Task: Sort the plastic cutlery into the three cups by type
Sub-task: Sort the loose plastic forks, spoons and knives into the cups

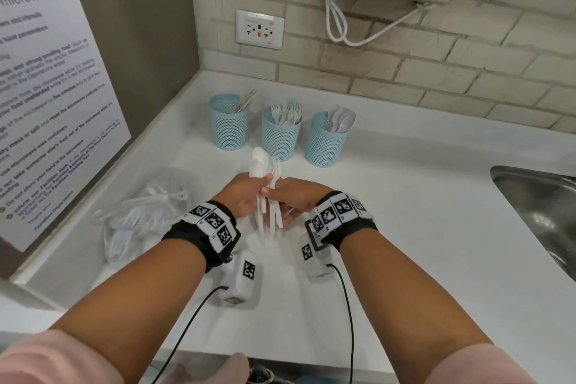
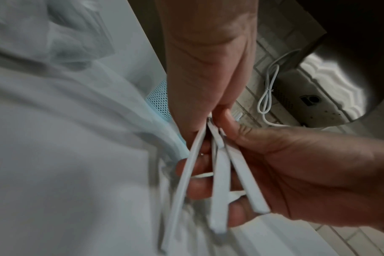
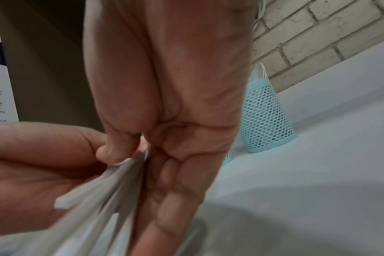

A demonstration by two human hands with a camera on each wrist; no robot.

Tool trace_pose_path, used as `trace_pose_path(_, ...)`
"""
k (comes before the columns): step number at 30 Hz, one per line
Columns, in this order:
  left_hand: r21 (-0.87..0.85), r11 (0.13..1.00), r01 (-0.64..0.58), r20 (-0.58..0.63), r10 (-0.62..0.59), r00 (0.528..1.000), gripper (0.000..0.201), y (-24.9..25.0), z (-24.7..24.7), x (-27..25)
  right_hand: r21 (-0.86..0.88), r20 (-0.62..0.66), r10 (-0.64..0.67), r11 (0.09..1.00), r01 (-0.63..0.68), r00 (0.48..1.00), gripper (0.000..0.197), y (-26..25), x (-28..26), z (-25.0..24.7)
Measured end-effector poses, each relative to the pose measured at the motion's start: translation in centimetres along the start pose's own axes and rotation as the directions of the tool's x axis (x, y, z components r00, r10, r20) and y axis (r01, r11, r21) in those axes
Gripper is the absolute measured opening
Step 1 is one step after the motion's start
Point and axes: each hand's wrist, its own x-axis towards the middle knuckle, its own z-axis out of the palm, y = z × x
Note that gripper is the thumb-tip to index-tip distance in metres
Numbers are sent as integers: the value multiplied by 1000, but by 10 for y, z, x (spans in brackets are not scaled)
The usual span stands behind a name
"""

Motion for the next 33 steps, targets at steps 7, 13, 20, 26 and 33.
trace_pose_path(7,-11,999,-30,-40,30,999,15,2,-2,7,8,-404,-48,998,56,914,59,4,0,-12)
trace_pose_path(13,-34,997,-65,-22,64,998,19,1,-1,10,59,-567,-113,982,178,816,34,7,9,-14)
trace_pose_path(20,16,999,-49,10,49,999,23,-2,-3,9,226,-578,-116,929,294,808,26,8,14,-18)
trace_pose_path(26,27,997,-65,32,65,997,16,-1,-4,9,215,-666,-122,913,346,736,22,6,18,-17)
trace_pose_path(33,-37,997,-62,38,63,997,9,0,-6,11,141,-706,-144,931,337,694,29,7,22,-20)
